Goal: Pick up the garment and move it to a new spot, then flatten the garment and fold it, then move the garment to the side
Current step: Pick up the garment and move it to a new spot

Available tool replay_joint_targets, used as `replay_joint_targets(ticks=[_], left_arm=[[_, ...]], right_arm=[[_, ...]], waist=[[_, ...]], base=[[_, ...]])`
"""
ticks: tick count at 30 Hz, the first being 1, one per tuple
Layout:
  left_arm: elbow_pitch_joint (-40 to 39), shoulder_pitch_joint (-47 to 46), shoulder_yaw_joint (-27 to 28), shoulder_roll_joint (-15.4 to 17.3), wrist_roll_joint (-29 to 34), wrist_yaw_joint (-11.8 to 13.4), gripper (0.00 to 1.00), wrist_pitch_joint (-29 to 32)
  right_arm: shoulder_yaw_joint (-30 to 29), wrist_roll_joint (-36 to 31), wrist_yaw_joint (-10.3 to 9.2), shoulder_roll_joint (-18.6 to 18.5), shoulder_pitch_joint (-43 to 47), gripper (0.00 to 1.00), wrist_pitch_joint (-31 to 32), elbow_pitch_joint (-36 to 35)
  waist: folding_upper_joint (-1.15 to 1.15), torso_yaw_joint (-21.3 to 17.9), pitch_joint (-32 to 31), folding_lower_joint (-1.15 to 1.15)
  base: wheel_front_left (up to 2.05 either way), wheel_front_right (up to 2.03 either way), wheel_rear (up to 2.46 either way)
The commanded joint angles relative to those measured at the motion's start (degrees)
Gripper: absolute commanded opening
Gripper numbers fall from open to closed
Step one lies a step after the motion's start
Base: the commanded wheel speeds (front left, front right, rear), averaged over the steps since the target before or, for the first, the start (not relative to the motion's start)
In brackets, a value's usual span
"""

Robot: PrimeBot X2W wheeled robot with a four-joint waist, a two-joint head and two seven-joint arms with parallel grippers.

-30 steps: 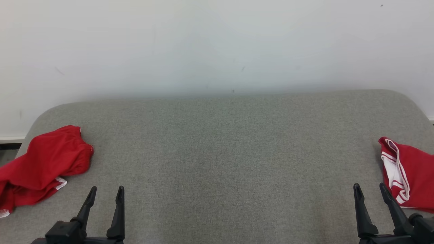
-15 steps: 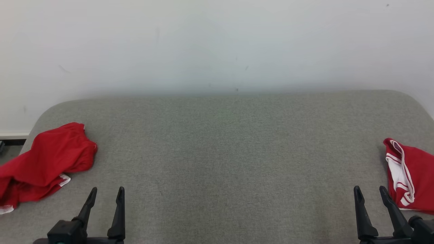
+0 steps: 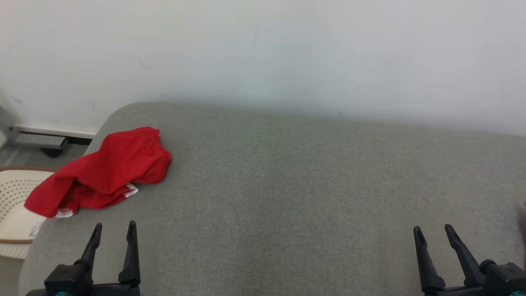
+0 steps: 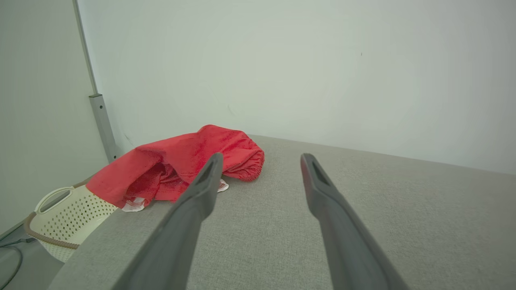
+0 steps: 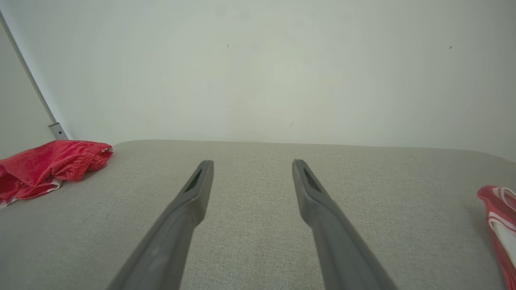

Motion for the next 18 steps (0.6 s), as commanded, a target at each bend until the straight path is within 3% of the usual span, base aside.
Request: replay_joint_targets(ticks=[1, 10, 18], left_arm=[[-0.18, -0.21, 0.17, 0.33, 0.07, 0.17, 1.0, -0.17], [-0.61, 1.24, 1.74, 0.65, -0.84, 1.31, 1.0, -0.21], [-2.15, 1.87, 3.27, 0.19, -1.2, 1.69, 1.0, -0.24]], right_arm=[[0.17, -0.57, -0.02, -0.07, 0.39, 1.0, 0.14, -0.27], [2.83, -0.4, -0.02, -0.07, 0.2, 1.0, 0.57, -0.53], [4.73, -0.33, -0.02, -0.08, -1.81, 1.0, 0.9, 0.56]], waist=[[0.0, 6.27, -0.1, 0.0], [0.0, 16.33, -0.12, 0.0], [0.0, 17.48, 1.14, 0.0]], base=[[0.0, 0.0, 0.0], [0.0, 0.0, 0.0], [0.0, 0.0, 0.0]])
